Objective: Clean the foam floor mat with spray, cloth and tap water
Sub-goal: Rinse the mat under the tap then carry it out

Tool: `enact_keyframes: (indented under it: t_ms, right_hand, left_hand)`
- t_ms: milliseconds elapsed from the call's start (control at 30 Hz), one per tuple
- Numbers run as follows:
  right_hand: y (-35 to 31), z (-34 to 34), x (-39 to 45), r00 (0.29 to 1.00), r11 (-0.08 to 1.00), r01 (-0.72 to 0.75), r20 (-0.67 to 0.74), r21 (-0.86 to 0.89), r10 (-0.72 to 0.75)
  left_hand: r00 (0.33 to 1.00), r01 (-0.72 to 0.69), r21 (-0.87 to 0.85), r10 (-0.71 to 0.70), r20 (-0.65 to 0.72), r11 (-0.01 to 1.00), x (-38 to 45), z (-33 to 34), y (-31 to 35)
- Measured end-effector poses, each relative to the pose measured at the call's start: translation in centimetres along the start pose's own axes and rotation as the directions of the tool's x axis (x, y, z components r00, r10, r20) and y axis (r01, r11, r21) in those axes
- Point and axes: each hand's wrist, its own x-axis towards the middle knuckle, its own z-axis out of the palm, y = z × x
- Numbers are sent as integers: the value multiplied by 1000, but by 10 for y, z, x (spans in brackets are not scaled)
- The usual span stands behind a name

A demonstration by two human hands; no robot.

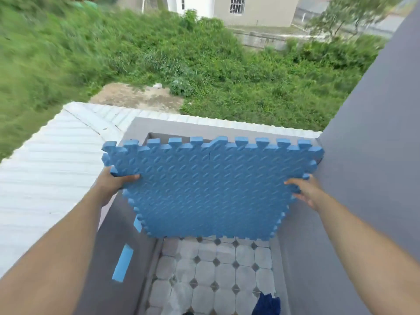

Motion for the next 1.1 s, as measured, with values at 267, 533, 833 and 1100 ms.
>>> enact_keyframes:
  t_ms: [267, 533, 833, 1100]
  right_hand:
    - [-35, -13, -13, 995, 998, 55, 83, -29, -53]
    - [-66, 15, 8, 947, 978, 113, 318, -174, -52]
    - [-35, 149, -36, 800, 893, 235, 599, -384, 47]
    - [13, 273, -167, 566, 740, 498, 816, -453, 119]
  left_hand:
    - [972, 48, -21, -52, -228, 999, -60, 19, -12]
    - [896, 88, -108, -126, -425, 990, -150, 17, -50]
    - [645, 203, -270, -336, -687, 941, -319, -13, -113]
    - [388, 188, -426, -465, -796, 885, -498, -46, -167]
